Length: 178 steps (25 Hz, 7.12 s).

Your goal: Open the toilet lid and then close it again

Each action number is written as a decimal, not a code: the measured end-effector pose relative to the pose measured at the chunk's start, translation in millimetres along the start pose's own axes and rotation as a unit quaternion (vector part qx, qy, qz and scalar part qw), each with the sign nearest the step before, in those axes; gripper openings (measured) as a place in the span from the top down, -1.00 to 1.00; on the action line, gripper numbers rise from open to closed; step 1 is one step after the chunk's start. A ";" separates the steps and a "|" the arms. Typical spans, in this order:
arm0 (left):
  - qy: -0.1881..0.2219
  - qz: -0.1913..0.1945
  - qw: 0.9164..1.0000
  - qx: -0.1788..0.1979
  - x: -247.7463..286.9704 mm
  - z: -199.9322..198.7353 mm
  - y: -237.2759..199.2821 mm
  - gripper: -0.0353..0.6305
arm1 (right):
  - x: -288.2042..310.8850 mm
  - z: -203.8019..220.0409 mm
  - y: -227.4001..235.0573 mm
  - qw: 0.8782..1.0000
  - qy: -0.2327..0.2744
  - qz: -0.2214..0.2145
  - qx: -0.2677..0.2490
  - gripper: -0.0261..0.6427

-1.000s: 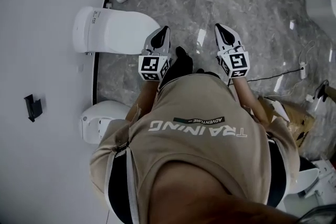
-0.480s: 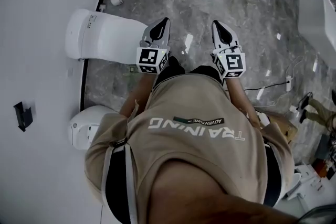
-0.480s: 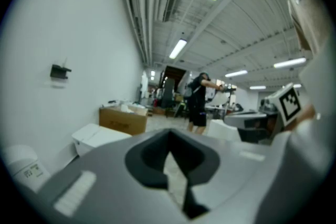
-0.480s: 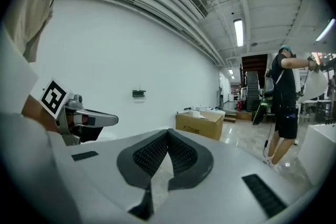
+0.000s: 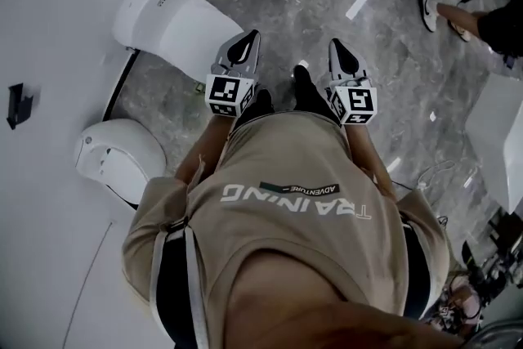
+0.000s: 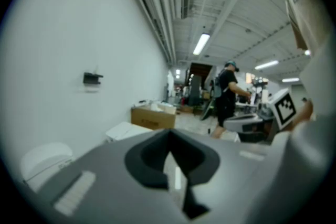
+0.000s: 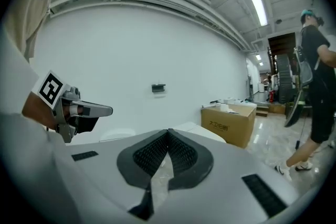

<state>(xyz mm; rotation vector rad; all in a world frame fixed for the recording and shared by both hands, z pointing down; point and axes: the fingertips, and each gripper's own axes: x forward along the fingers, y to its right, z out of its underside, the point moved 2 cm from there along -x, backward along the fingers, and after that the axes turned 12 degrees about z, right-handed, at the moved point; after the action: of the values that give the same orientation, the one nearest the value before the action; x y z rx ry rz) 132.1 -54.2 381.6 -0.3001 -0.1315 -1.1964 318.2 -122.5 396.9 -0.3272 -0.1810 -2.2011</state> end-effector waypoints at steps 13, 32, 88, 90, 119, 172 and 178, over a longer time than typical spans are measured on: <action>0.018 -0.290 0.953 -0.090 -53.2 7.4 -29.7 0.88 | 116.1 -8.8 -31.0 0.955 -0.030 -0.293 -0.040 0.89; 0.042 -0.425 0.895 -0.130 -197.5 63.0 -56.2 0.88 | 117.2 16.4 -215.7 0.873 -0.070 -0.464 -0.133 0.89; -0.068 -0.411 0.784 -0.460 -161.9 476.4 -123.9 0.88 | 199.4 394.3 -245.5 0.727 -0.389 -0.450 -0.343 0.89; -0.067 -0.417 0.763 -0.488 -159.5 499.9 -119.8 0.81 | 195.2 409.8 -249.6 0.728 -0.391 -0.451 -0.338 0.89; 0.031 -0.231 0.746 -0.624 -117.3 589.7 -120.5 0.46 | 175.2 461.2 -258.5 0.707 -0.386 -0.482 -0.344 0.89; 0.169 -0.232 0.700 -0.654 -175.0 414.9 -145.1 0.54 | 157.1 330.0 -292.7 0.715 -0.366 -0.552 -0.224 0.89; 0.191 -0.255 0.690 -0.650 -181.4 388.9 -152.6 0.53 | 164.2 302.2 -301.4 0.707 -0.363 -0.564 -0.222 0.89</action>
<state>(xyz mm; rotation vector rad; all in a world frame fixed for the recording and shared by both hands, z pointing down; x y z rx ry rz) -53.5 173.3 729.7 -1.3093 1.1485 -1.7220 34.0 8.9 730.2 -1.7679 -0.3312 -3.1612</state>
